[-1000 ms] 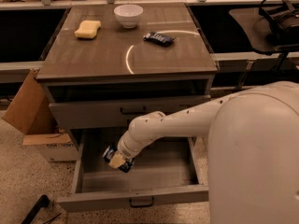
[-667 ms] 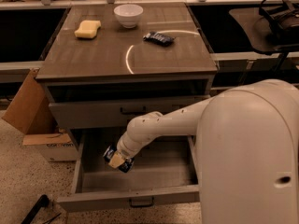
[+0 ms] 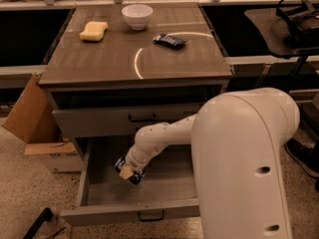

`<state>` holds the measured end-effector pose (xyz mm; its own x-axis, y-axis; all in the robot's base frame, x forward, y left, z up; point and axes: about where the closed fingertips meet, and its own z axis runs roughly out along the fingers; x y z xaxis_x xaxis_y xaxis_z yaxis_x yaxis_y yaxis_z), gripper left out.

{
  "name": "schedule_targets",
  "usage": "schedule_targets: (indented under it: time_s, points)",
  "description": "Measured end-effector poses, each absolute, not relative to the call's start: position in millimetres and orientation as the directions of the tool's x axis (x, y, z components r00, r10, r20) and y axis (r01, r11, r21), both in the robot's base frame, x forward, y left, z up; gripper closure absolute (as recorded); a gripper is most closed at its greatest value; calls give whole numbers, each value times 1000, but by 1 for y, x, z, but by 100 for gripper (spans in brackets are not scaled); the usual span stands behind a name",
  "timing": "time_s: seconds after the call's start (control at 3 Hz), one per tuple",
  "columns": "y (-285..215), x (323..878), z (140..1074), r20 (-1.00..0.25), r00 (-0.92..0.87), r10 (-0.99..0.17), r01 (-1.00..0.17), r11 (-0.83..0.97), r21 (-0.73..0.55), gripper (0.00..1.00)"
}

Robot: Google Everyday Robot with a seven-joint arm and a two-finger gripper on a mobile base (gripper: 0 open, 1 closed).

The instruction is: Place pepsi can into middle drawer

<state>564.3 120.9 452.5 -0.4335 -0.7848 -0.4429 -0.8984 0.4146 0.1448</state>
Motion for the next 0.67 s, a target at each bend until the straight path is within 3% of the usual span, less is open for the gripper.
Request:
schedule_targets:
  time_s: [0.33,0.67]
  points:
    - [121,565,447,-432,-443,-785,-894,419,156,0]
    - [113,564,462,-438,-437,-786,-896,421,138,0]
